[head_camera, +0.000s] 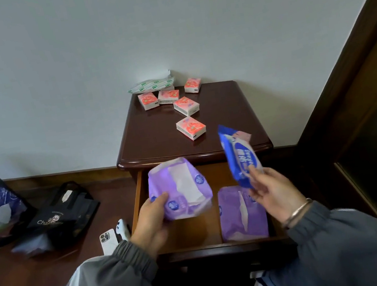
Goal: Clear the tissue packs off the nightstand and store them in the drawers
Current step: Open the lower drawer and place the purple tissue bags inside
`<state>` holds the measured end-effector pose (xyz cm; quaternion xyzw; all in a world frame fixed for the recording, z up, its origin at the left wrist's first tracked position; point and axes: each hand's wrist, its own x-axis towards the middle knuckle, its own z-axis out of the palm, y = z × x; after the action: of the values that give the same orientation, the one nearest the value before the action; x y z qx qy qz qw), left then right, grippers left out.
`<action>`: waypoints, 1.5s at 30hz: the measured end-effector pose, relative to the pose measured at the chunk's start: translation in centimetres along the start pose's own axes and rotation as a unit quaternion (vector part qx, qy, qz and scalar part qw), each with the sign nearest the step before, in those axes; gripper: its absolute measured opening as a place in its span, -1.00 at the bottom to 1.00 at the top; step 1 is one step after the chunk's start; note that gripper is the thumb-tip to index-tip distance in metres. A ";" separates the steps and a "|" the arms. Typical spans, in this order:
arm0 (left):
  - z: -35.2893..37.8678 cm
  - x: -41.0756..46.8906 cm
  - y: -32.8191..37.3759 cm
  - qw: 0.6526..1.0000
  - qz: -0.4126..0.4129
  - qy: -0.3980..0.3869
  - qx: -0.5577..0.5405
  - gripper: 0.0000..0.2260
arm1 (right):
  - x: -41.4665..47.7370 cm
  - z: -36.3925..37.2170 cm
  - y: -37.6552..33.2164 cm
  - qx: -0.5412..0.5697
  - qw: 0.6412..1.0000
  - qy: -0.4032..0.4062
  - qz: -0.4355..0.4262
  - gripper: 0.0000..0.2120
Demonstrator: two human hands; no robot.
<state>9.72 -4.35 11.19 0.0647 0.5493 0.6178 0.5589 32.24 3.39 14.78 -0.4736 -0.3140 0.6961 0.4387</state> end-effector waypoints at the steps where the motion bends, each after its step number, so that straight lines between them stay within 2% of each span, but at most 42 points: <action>1: -0.6 0.2 0.2 0.999 -0.034 0.022 0.021 -0.89 | 0.2 -1.1 -0.8 0.000 1.000 0.014 0.017 -0.91; 3: -1.0 0.6 0.1 0.993 -0.094 0.031 0.071 -0.91 | 0.4 -3.4 -2.2 -0.031 0.998 0.028 0.040 -0.91; 7: 1.5 1.2 -1.2 0.976 -0.172 -0.005 0.132 -0.95 | 0.1 -6.8 -2.9 -0.082 0.993 0.050 0.074 -0.90; 10: 5.3 2.0 -2.1 0.965 -0.206 -0.044 0.154 -0.93 | -0.3 -8.1 -2.6 -0.097 0.989 0.070 0.084 -0.90; 12: 7.8 2.4 -2.3 0.966 -0.196 -0.061 0.155 -0.91 | -0.6 -8.6 -2.4 -0.105 0.988 0.074 0.085 -0.90; 14: 9.2 3.3 -2.9 0.974 -0.144 -0.089 0.150 -0.67 | -0.8 -9.1 -2.3 -0.108 0.988 0.077 0.083 -0.91; 16: 9.2 3.6 -3.8 0.965 -0.067 -0.106 0.229 -0.31 | -0.9 -9.6 -2.4 -0.107 0.988 0.080 0.074 -0.91; 17: 8.8 3.7 -4.2 0.938 -0.013 -0.113 0.327 -0.20 | -0.9 -9.9 -2.5 -0.107 0.988 0.081 0.070 -0.91; 18: 8.2 3.8 -4.8 0.889 0.049 -0.120 0.439 -0.18 | -0.9 -10.1 -2.4 -0.108 0.989 0.080 0.065 -0.91; 20: 7.2 4.2 -5.9 0.760 0.189 -0.134 0.607 -0.30 | -0.8 -10.5 -2.1 -0.106 0.990 0.076 0.060 -0.90; 21: 6.9 4.5 -6.2 0.707 0.238 -0.141 0.651 -0.36 | -0.7 -10.5 -1.9 -0.105 0.990 0.073 0.060 -0.90; 22: 6.8 4.7 -6.5 0.668 0.268 -0.145 0.679 -0.39 | -0.6 -10.4 -1.8 -0.104 0.990 0.070 0.062 -0.89; 23: 6.7 4.9 -6.6 0.643 0.286 -0.149 0.695 -0.41 | -0.5 -10.2 -1.6 -0.102 0.990 0.067 0.065 -0.88; 25: 7.3 5.4 -6.8 0.621 0.295 -0.169 0.707 -0.46 | -0.3 -9.8 -1.3 -0.093 0.992 0.062 0.063 -0.87; 30: 9.1 7.2 -6.7 0.574 0.227 -0.189 0.764 -0.54 | -0.6 -9.6 -1.0 -0.120 0.991 0.054 0.034 -0.92; 32: 9.2 7.6 -6.3 0.582 0.201 -0.187 0.765 -0.56 | -0.9 -9.6 -0.9 -0.155 0.986 0.058 0.023 -0.95; 37: 7.1 6.0 -4.6 0.651 0.199 -0.182 0.710 -0.56 | -1.4 -8.4 1.1 -0.232 0.971 0.041 0.028 -0.91; 41: 3.6 4.0 -2.7 0.651 0.183 -0.167 0.717 -0.53 | -0.8 -4.6 3.4 -0.278 0.958 0.066 -0.006 -0.79; 42: 2.9 3.4 -2.3 0.658 0.186 -0.156 0.713 -0.54 | -0.7 -3.7 4.0 -0.338 0.938 0.066 -0.031 -0.71; 43: 2.2 2.9 -1.8 0.664 0.189 -0.147 0.709 -0.54 | -0.7 -3.2 4.5 -0.441 0.894 0.051 -0.061 -0.63; 45: 1.1 1.9 -0.9 0.669 0.210 -0.136 0.700 -0.56 | -1.3 -2.7 5.2 -0.664 0.736 0.018 -0.130 -0.49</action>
<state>10.35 -2.47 9.91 0.6338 0.7103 0.1371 0.2738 33.34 0.10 9.84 -0.6119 -0.7470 0.2378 0.1046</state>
